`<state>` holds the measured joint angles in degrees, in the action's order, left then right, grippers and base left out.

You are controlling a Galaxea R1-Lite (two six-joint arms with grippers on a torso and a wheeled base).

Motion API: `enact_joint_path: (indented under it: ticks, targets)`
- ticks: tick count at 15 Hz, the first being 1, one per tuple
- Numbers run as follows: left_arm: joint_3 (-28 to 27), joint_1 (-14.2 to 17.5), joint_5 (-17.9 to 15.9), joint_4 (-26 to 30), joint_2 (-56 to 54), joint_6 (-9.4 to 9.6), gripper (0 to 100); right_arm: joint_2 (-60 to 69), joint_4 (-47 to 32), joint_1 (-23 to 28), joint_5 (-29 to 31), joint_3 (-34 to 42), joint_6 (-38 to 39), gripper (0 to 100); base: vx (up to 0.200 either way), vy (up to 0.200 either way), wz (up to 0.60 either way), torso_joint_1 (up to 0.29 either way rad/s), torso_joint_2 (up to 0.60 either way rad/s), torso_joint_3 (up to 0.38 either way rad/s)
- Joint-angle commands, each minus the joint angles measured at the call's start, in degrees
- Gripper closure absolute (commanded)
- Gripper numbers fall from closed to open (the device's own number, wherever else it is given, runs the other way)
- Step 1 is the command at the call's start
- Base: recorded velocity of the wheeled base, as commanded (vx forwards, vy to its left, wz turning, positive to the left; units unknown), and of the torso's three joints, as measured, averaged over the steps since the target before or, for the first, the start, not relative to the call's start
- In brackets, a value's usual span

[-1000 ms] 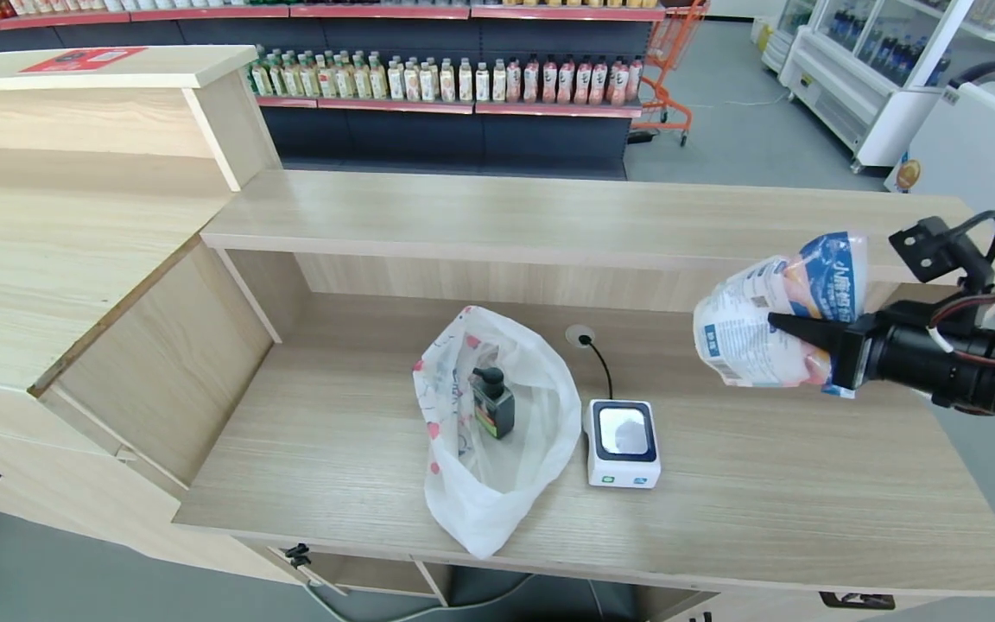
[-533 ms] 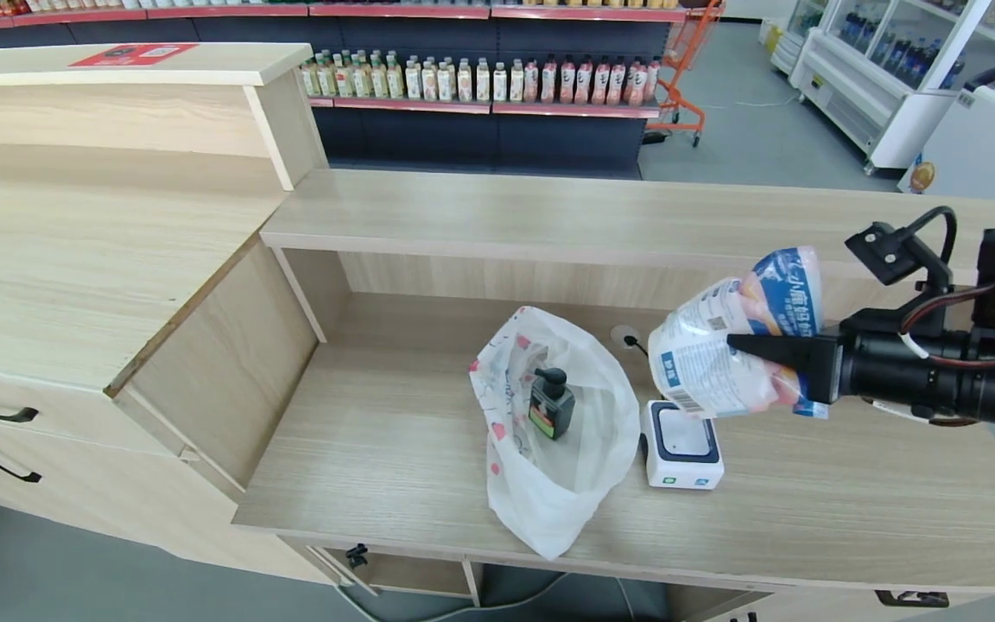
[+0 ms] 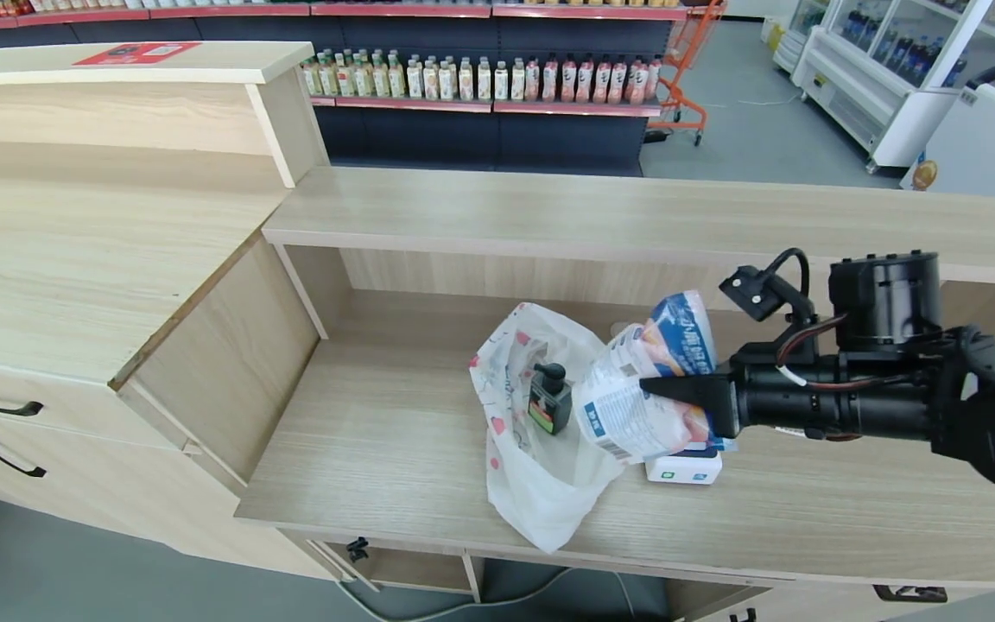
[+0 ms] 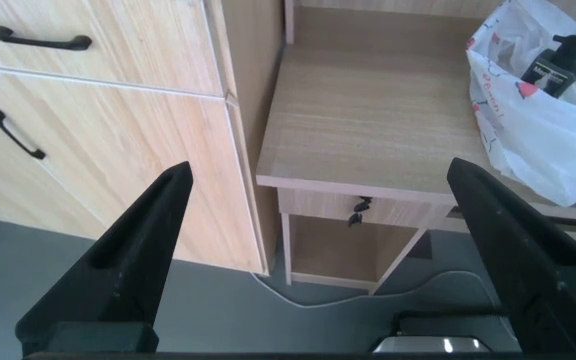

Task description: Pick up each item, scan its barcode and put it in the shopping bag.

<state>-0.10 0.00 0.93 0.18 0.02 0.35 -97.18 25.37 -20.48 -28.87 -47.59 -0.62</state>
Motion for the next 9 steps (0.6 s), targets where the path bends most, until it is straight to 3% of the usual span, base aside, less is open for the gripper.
enact_joint_path:
  ticks: [1, 9]
  targets:
    - [0.0, 0.0, 0.0, 0.0, 0.0, 0.00, 0, -4.6, 0.0, -1.0, 0.0, -0.3, -0.5, 100, 0.000, 0.000, 0.00, 0.000, 0.00, 0.000]
    - [0.0, 0.0, 0.0, 0.0, 0.0, 0.00, 0, -18.5, 1.6, -3.3, 1.1, -7.3, -13.9, 100, 0.000, 0.000, 0.00, 0.000, 0.00, 0.000]
